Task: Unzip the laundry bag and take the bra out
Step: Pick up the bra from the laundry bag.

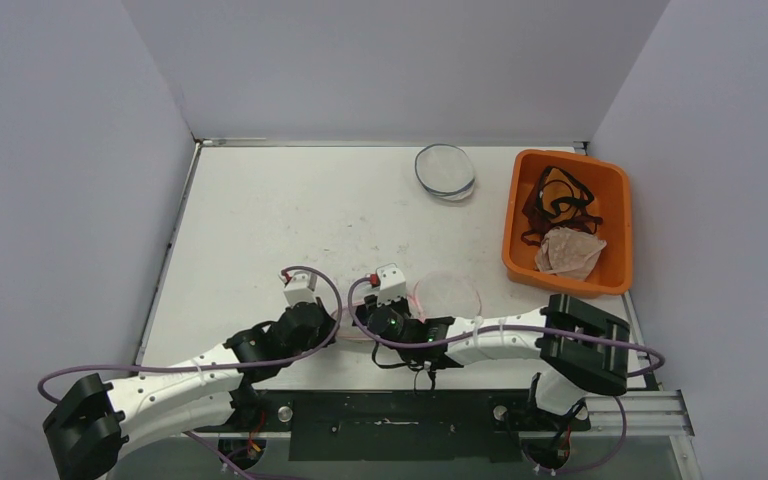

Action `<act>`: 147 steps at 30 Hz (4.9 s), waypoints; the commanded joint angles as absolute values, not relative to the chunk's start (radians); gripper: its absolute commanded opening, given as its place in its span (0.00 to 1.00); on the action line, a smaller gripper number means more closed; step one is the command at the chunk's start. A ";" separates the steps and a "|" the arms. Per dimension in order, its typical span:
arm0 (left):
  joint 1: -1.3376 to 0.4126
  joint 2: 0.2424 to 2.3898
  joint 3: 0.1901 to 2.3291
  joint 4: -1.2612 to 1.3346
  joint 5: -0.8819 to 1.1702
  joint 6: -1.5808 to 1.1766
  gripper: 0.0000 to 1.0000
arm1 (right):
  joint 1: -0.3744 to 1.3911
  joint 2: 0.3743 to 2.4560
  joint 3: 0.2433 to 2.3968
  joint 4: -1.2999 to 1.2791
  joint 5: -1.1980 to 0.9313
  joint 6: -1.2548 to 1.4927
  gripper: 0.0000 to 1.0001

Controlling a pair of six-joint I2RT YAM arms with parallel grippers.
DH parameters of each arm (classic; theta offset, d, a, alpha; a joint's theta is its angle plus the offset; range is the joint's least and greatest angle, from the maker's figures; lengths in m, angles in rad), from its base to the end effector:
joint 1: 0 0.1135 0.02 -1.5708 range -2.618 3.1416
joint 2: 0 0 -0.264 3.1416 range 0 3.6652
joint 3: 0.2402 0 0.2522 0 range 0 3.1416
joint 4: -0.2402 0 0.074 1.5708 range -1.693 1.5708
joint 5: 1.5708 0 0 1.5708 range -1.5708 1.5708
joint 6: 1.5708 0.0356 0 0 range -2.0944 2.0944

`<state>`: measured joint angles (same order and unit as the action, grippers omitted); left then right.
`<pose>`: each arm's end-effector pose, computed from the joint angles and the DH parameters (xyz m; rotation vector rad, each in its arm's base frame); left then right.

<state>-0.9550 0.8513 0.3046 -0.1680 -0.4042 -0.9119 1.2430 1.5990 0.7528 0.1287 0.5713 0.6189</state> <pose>0.1079 -0.1283 0.1660 -0.1630 2.2706 -0.5548 0.1190 0.2902 0.1654 -0.3899 2.1508 0.4102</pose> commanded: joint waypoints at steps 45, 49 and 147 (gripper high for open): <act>-0.956 0.806 0.225 -0.104 -0.370 -0.943 0.00 | 1.253 1.658 0.758 0.097 0.621 0.662 0.78; -0.958 0.830 0.224 -0.086 -0.352 -0.945 0.00 | 1.256 1.718 0.807 0.065 0.628 0.650 0.79; -0.960 0.903 0.267 0.129 -0.241 -0.997 0.00 | 1.403 1.555 0.785 -0.074 0.804 0.764 0.51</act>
